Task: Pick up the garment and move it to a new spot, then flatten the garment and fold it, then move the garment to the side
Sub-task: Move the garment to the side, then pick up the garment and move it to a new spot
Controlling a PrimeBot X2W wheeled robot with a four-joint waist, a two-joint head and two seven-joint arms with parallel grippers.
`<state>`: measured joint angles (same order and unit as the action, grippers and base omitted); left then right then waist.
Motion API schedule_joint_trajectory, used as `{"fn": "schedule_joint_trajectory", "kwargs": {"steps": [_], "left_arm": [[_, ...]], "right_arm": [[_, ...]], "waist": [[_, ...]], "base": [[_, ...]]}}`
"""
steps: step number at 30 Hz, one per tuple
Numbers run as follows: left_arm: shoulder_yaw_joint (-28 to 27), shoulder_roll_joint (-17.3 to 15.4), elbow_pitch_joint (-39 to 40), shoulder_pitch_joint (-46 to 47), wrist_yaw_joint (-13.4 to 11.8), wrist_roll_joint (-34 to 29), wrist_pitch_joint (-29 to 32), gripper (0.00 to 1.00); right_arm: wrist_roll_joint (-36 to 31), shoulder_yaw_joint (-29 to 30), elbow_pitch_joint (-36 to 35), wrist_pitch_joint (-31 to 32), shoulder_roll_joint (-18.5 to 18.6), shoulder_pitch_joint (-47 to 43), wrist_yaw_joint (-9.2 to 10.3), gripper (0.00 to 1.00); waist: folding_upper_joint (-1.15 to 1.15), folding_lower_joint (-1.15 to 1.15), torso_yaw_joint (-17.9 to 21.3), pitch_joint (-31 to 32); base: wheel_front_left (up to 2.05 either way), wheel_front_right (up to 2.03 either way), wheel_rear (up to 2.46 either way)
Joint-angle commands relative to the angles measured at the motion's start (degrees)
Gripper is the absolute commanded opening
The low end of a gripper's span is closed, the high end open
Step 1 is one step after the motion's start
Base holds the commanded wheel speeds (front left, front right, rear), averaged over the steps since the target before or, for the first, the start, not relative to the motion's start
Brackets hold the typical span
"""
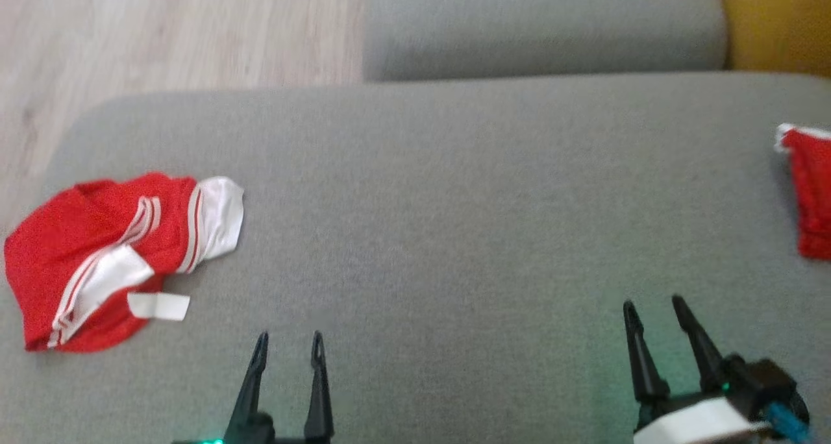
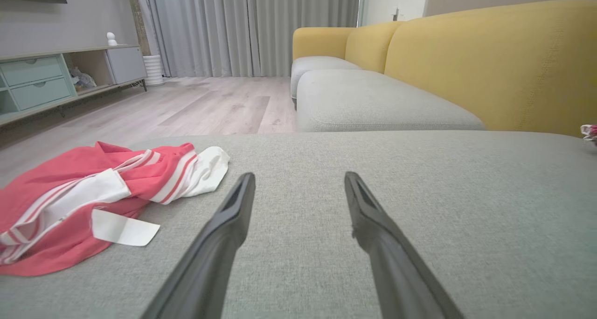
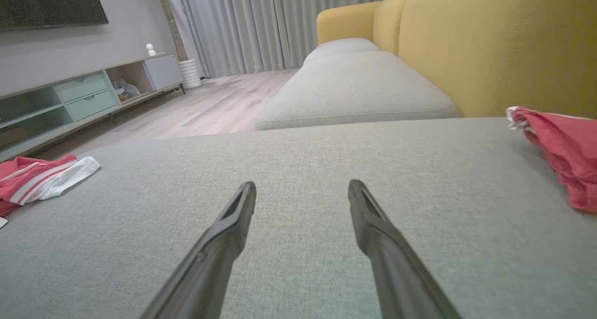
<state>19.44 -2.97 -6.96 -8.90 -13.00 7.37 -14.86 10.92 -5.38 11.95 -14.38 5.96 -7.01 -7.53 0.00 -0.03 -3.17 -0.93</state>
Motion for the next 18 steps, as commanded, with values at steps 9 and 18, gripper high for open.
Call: {"fn": "schedule_joint_trajectory", "kwargs": {"steps": [9, 18], "left_arm": [[-4.2, 0.1, 1.7, -0.7, 1.5, -2.1, -0.1, 1.00], [-5.2, 0.1, 1.3, -1.1, 2.6, -2.9, -0.1, 1.00]], "right_arm": [[-2.0, -0.8, -1.8, -0.6, -0.3, -0.9, 0.04, 1.00], [-2.4, -0.2, -1.9, -0.6, -1.2, -1.8, 0.04, 1.00]], "waist": [[0.00, 0.03, 1.2, 5.3], [0.00, 0.03, 0.5, 5.7]], "base": [[0.00, 0.00, 0.00], [0.00, 0.00, 0.00]]}}
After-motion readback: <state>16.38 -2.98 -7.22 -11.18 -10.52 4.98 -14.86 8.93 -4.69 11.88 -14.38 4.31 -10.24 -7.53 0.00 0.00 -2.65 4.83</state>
